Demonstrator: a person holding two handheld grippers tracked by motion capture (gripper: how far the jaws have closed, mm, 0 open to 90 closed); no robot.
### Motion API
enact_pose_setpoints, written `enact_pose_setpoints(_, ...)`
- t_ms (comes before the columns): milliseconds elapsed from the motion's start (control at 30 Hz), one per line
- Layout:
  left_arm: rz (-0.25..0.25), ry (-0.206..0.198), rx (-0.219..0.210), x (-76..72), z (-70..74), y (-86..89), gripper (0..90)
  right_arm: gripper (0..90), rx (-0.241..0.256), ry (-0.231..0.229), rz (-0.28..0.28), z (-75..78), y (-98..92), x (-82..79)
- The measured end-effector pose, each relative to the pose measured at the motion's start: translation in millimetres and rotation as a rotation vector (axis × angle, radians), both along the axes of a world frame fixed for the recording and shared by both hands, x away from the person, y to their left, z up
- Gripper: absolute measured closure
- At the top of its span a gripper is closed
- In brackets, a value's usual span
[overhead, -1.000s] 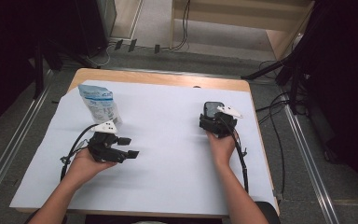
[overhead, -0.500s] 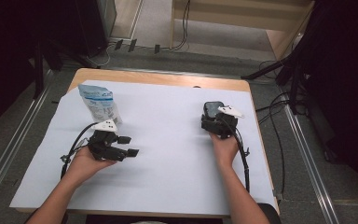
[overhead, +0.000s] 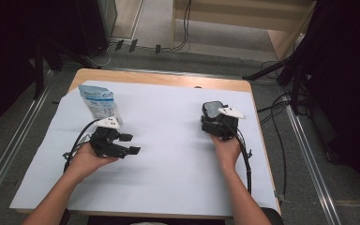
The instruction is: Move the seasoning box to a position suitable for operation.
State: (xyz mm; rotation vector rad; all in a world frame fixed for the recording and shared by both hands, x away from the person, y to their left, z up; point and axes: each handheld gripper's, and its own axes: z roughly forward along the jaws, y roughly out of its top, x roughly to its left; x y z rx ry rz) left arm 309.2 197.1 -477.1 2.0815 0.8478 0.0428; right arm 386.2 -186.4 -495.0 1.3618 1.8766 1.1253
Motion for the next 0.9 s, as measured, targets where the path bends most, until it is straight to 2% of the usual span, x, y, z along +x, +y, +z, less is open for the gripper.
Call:
enact_pose_setpoints(167,0.01,0.009,-0.012,3.3,-1.7,1.1,33.0,15.7,0.033,-0.004,0.046,7.7,7.1,-6.9)
enact_pose_setpoints(267,0.009,0.004,0.0,3.6,-1.2,2.6,33.0,15.7,0.031,-0.007,0.07,9.9,11.4,-10.1)
enact_pose_setpoints(300,0.013,0.001,-0.004,3.7,-1.0,3.0,33.1,15.7,0.034,-0.005,0.1,11.8,15.9,-13.3)
enact_pose_setpoints(500,0.014,0.004,-0.007,3.4,-0.2,5.5,33.2,15.7,0.034,0.008,0.155,14.9,25.7,-20.0)
enact_pose_setpoints(533,0.02,0.0,0.0,2.2,0.5,6.0,33.2,15.8,0.033,0.002,0.18,16.6,30.2,-22.8)
enact_pose_setpoints(767,0.028,-0.003,0.008,-1.7,0.6,7.8,33.6,15.8,0.024,-0.006,0.256,20.8,46.3,-30.6)
enact_pose_setpoints(900,0.039,-0.004,-0.006,-4.1,0.0,11.1,33.7,15.8,0.031,-0.001,0.299,20.6,60.1,-35.8)
